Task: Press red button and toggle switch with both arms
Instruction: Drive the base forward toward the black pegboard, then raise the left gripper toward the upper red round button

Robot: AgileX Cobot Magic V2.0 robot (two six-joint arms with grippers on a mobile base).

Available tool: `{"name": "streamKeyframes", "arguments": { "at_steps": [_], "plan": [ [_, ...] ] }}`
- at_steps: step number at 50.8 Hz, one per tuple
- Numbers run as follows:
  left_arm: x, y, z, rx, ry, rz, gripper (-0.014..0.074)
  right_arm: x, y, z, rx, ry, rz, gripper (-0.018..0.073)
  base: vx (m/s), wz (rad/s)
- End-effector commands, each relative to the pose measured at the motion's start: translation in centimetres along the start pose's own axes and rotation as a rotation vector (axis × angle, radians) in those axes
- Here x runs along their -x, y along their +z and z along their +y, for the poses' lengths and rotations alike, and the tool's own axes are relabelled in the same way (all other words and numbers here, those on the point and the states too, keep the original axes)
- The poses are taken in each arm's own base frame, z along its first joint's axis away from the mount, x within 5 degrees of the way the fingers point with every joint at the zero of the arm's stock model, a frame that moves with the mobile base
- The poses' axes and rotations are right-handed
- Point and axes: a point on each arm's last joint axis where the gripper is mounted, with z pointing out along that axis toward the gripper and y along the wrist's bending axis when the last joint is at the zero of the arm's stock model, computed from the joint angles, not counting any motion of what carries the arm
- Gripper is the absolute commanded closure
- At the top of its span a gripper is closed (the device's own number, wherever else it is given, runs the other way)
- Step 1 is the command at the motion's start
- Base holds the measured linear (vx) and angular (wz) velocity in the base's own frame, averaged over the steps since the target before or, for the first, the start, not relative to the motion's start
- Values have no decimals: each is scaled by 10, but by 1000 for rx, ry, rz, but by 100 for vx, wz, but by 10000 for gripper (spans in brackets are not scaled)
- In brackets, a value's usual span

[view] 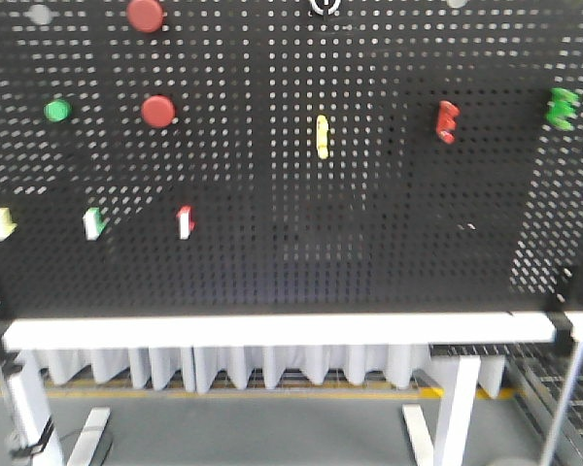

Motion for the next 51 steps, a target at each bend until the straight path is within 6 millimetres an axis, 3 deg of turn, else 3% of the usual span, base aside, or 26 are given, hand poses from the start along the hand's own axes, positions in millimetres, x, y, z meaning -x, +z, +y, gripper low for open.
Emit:
{"name": "streamKeyframes", "arguments": {
  "at_steps": [1, 24, 51],
  "plan": [
    [-3, 2, 0, 3, -17, -55, 595, 4, 0, 0, 0, -18, -77, 559, 43, -2],
    [-3, 2, 0, 3, -17, -55, 595, 4, 0, 0, 0, -18, -77, 559, 33, -1],
    [-3, 2, 0, 3, -17, -55, 595, 4, 0, 0, 0, -18, -77, 559, 14, 0]
  ]
}}
